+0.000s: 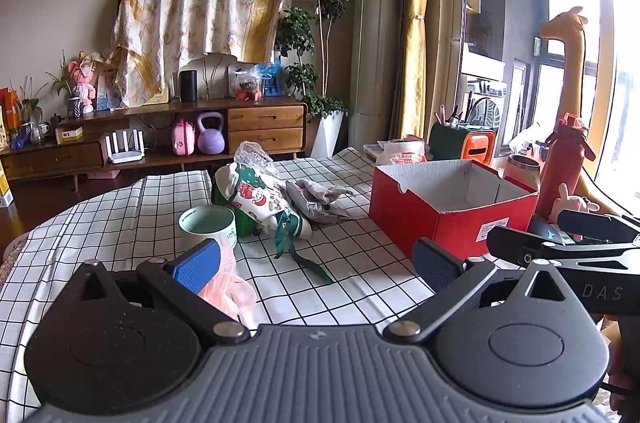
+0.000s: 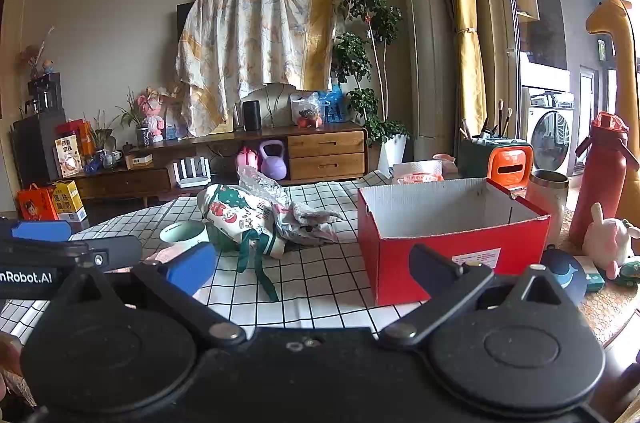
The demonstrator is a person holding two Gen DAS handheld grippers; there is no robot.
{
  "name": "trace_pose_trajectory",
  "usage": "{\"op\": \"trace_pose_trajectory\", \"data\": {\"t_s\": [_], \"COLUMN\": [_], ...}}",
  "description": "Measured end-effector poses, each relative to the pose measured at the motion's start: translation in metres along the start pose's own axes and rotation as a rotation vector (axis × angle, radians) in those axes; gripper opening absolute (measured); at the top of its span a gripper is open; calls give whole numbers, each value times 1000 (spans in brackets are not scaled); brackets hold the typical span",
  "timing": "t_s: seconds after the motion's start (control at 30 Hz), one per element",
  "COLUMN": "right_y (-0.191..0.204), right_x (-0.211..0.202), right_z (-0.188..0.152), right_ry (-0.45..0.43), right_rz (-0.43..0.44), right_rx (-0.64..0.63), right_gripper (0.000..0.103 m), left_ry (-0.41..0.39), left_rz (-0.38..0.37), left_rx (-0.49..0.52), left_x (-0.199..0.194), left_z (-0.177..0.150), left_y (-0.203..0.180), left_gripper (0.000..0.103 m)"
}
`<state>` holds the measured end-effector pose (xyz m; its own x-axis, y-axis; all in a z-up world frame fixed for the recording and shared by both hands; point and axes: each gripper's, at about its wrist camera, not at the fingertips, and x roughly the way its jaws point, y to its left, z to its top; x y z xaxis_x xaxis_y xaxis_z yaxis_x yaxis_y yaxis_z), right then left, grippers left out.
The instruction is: Organize soft objects
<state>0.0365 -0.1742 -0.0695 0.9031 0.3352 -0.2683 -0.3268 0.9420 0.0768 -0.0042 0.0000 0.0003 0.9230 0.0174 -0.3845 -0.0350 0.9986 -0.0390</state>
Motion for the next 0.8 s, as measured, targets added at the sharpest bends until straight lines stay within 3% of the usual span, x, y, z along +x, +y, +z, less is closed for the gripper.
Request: {"op": "trace_pose_trajectory", "data": {"t_s": [0.8], "right_y": [5], "right_x": [-2], "right_z": [1], "right_ry": [6], "right_rz": [9], "right_rx": [-13], "right_gripper": [103], "left_ry": [5], "left_rz": [12], "left_rx": [-25], "left_x": [-3], "left_z": [-1], "left_y": [5], "left_gripper": [103]}}
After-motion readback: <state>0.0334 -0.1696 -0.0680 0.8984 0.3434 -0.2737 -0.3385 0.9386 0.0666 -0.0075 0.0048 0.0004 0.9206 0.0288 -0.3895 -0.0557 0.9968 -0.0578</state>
